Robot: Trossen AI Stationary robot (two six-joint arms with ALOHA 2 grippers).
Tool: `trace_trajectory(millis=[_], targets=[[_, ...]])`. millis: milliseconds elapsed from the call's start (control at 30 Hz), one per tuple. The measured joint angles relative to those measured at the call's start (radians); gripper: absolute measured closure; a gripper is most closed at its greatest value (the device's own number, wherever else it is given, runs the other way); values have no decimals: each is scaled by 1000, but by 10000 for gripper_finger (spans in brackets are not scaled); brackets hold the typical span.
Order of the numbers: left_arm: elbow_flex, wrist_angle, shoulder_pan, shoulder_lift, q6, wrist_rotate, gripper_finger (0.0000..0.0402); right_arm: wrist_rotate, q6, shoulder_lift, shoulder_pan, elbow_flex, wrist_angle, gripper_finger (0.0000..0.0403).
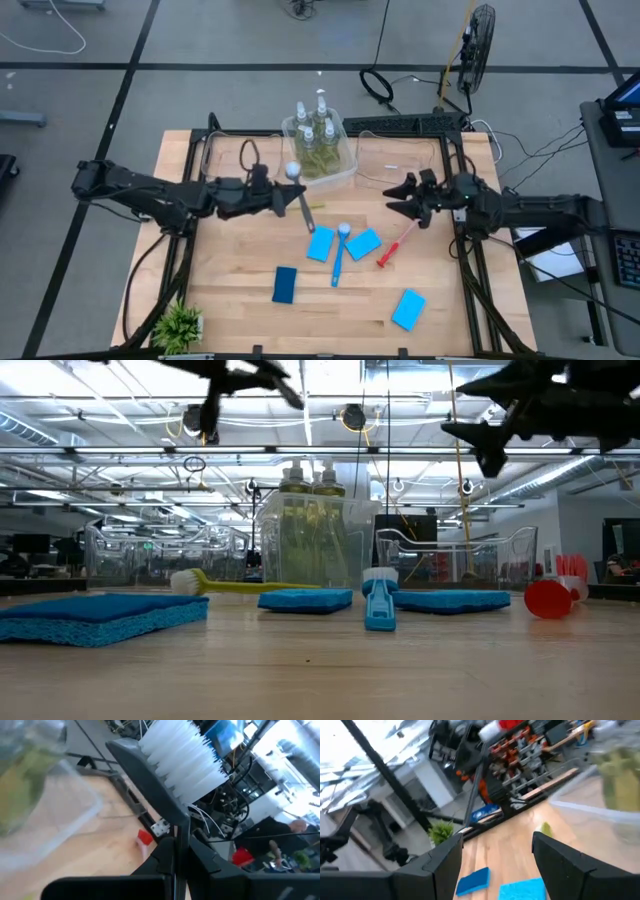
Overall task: Pick & Place Kitchen Sink Supplies
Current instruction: Put the gray dish brush into the right transparent bin
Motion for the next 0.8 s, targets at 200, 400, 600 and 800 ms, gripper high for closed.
trace_trajectory(millis=[200, 400, 600, 800], targets=[[162, -1, 49, 136, 124, 85, 382, -69, -50, 140, 0, 131, 2, 177], [292, -2, 82, 253, 201, 187, 382, -91, -64, 236, 0, 215, 0, 176], [407, -34, 107, 350, 245, 270, 382, -129, -81, 307, 0, 252, -1, 176], [486, -57, 124, 423, 280, 311, 382, -167, -65, 351, 0, 276, -1, 155]])
